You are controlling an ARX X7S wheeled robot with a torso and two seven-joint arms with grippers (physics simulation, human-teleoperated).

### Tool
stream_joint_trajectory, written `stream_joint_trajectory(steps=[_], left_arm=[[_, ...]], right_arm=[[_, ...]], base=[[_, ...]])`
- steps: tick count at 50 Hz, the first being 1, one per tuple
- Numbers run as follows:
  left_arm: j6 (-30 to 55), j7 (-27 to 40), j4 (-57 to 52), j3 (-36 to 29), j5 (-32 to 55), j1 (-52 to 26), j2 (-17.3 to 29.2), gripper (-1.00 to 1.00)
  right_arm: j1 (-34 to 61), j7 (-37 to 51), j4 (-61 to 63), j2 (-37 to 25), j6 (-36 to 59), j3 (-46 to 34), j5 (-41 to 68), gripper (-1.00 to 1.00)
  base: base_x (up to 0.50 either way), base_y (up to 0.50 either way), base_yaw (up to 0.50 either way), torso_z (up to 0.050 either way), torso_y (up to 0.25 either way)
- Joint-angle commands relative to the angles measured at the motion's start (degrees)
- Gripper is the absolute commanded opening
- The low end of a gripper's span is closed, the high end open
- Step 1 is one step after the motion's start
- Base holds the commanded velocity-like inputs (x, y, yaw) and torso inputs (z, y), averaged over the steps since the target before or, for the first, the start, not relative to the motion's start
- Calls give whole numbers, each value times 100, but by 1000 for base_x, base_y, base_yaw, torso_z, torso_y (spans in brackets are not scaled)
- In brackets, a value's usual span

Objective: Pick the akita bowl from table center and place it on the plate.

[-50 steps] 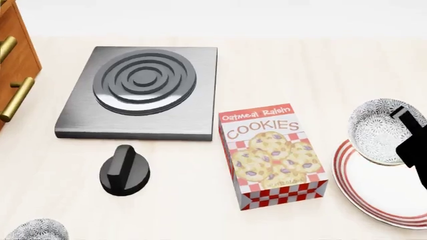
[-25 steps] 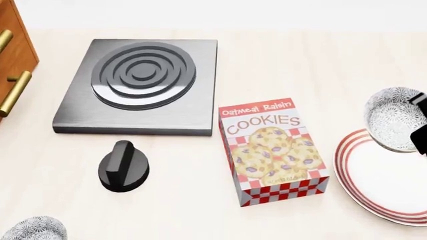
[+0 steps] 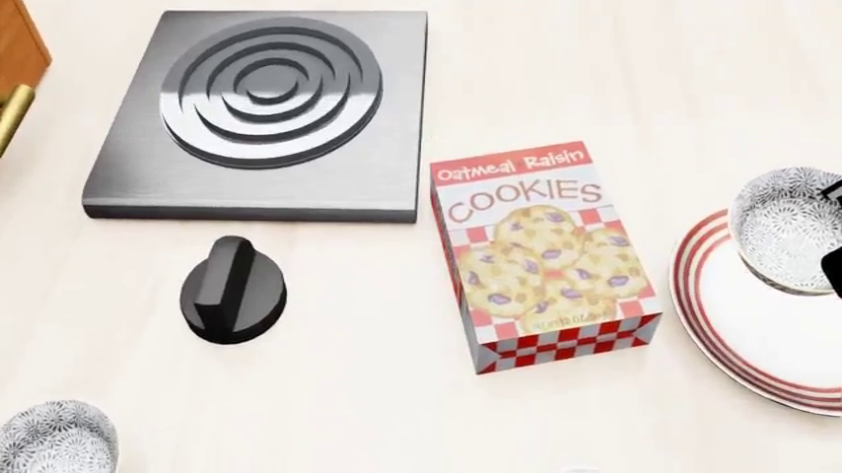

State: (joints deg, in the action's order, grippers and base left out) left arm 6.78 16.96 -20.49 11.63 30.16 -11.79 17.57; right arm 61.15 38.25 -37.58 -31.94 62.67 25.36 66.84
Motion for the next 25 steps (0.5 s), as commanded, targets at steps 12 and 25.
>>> stream_joint_trajectory(steps=[12,25], left_arm=[[-39,42,-25,-20,-10,61,33,100],[-46,53,-29,-42,3,58,58,100]], right_arm=[[-45,55,209,-26,-92,212,208,-100],[-26,68,245,-48,-114,250,248,-100]], base=[[0,0,0,0,-125],[0,0,0,1,-116]])
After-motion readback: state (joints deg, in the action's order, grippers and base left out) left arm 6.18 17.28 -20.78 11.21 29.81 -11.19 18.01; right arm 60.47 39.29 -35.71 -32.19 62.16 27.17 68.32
